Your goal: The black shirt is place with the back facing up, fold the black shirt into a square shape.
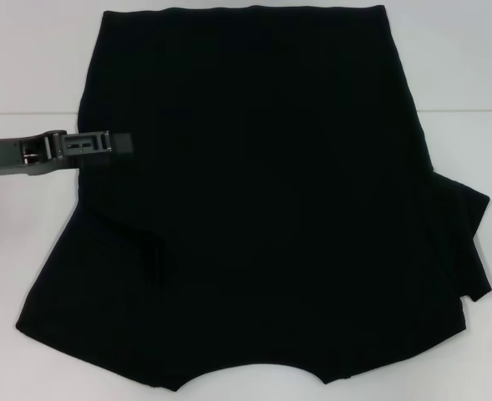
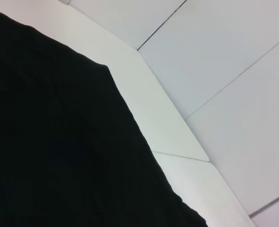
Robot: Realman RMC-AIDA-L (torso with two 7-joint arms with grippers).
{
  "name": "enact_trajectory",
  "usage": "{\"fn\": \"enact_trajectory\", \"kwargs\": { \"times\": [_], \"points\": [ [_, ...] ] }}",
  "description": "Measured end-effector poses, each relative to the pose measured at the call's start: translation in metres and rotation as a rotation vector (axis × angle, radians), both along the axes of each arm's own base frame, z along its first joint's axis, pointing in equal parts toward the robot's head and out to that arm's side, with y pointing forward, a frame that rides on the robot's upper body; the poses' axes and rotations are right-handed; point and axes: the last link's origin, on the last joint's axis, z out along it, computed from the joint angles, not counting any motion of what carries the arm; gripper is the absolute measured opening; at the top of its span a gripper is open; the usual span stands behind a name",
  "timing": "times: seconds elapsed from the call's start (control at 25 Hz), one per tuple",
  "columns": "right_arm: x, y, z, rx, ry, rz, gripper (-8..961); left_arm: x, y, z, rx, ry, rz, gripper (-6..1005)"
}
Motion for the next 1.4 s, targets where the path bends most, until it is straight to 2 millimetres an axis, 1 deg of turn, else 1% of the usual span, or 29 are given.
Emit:
{"fn": "enact_trajectory", "kwargs": {
  "times": [0.2, 0.4, 0.84, 1.12, 1.4],
  "points": [
    [0.006, 0.002, -0.012, -0.025, -0.042, -0.022, 661, 0.001, 0.003, -0.002, 0.002, -0.001, 0.002, 778],
    [0.009, 0.004, -0.022, -0.035, -0.067, -0.030, 469, 0.000, 0.003, -0.002, 0.005, 0.000, 0.006, 778],
    [0.005, 0.014, -0.048, -0.055, -0.107, -0.019, 409, -0.002, 0.004, -0.002, 0.017, 0.006, 0.017, 779],
    [-0.002, 0.019, -0.054, -0.059, -0.115, -0.005, 371, -0.003, 0.003, -0.002, 0.018, 0.006, 0.022, 780],
    [0.000, 0.017, -0.056, -0.082, -0.142, -0.021, 333, -0.006, 0.002, -0.002, 0.024, 0.003, 0.031, 781]
  ]
}}
